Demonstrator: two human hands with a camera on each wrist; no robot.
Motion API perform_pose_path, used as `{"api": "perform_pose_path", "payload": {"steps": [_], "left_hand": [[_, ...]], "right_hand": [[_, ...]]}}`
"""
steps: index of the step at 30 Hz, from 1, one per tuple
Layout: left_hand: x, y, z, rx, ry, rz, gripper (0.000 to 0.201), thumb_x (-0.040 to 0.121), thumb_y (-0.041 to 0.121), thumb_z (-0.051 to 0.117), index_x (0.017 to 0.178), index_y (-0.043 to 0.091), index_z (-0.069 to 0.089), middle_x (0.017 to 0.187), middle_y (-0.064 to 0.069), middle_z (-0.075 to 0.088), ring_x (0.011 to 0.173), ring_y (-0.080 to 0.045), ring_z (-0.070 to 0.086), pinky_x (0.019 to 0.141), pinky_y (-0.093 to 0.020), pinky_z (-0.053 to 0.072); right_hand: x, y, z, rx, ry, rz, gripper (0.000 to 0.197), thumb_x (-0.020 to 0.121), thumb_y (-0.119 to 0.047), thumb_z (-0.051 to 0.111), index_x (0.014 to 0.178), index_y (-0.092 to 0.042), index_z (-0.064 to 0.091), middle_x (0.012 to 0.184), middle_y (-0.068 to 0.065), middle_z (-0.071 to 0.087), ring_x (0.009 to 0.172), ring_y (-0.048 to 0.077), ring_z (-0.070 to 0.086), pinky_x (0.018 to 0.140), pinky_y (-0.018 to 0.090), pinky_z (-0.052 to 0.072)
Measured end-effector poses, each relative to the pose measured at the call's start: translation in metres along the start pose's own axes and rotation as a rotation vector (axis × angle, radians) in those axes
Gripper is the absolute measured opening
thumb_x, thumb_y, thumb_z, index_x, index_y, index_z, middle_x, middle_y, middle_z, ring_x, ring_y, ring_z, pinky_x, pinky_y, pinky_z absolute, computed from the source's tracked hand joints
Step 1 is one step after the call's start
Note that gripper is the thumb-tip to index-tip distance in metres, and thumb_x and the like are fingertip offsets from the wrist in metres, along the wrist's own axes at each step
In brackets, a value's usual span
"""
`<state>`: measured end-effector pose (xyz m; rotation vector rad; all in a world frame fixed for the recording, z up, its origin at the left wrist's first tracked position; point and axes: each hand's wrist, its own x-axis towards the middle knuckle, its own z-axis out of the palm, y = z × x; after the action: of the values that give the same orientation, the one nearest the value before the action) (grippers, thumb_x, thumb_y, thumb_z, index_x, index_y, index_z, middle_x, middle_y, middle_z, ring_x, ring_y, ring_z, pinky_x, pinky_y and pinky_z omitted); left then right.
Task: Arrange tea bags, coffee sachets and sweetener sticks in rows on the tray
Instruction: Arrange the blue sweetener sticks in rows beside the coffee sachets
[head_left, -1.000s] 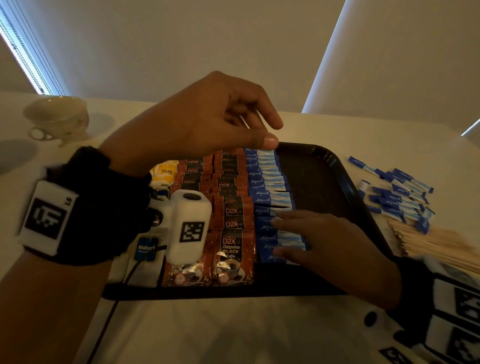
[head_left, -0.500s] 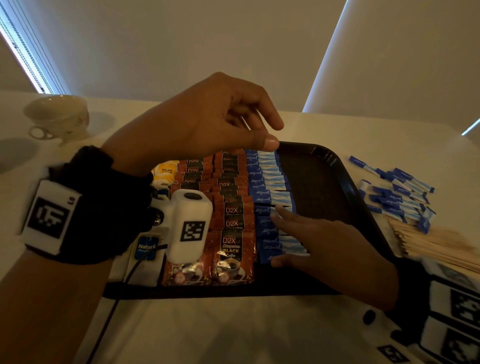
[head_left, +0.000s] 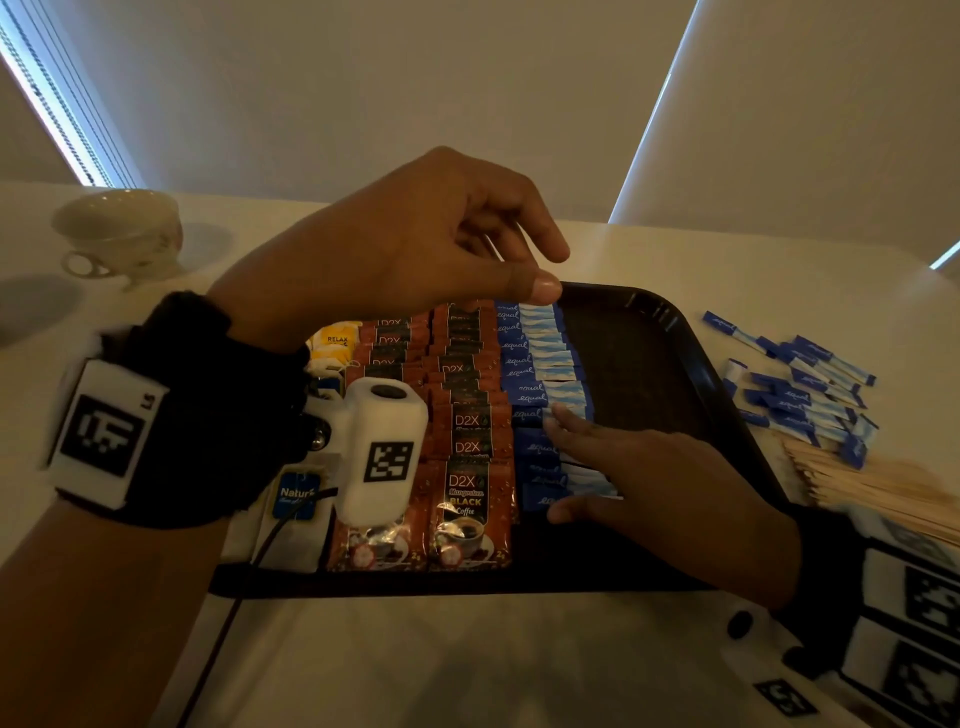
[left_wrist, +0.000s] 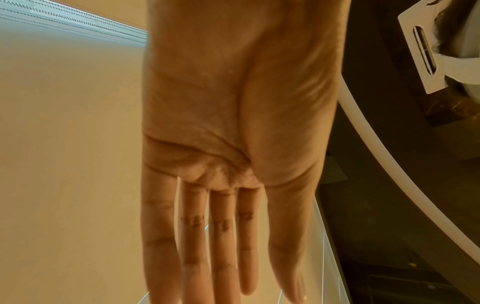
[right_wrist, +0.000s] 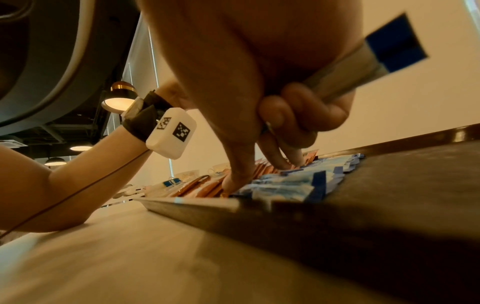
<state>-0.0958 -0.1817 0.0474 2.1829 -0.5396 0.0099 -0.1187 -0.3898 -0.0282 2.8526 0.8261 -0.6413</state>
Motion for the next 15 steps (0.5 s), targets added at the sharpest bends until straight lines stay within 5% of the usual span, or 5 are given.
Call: {"api": "perform_pose_path", "payload": {"steps": [6,12,15], "left_hand": [[0.000,-0.001,0.000,0.024,-0.007,0.002,0.040,0.071,0.041,0.067,0.106,0.022,0.066,0.089,0.005,0.071,0.086,-0.008,0.067,0.080,-0.023,0.053],[0.001,-0.001,0.002,0.004,-0.018,-0.017,0.037,0.072,0.038,0.068,0.105,0.022,0.066,0.086,0.006,0.070,0.082,-0.009,0.067,0.075,-0.022,0.056],[0.001,-0.001,0.003,0.001,-0.020,-0.013,0.037,0.072,0.038,0.068,0.105,0.021,0.066,0.086,0.005,0.070,0.079,-0.009,0.067,0.071,-0.019,0.056]], "right_hand": [[-0.023,-0.004,0.000,-0.046,-0.058,-0.008,0.063,0.093,-0.058,0.029,0.147,-0.041,0.001,0.154,-0.025,-0.007,0.134,0.003,0.033,0.095,0.021,0.040],[-0.034,-0.010,0.007,-0.074,-0.179,0.017,0.068,0.086,-0.068,0.011,0.146,-0.041,-0.008,0.152,-0.025,-0.013,0.113,0.002,0.051,0.065,0.013,0.036],[-0.032,-0.008,0.004,-0.073,-0.183,0.032,0.080,0.071,-0.071,-0.002,0.146,-0.042,-0.008,0.147,-0.028,-0.017,0.076,-0.005,0.048,0.053,0.011,0.030]]}}
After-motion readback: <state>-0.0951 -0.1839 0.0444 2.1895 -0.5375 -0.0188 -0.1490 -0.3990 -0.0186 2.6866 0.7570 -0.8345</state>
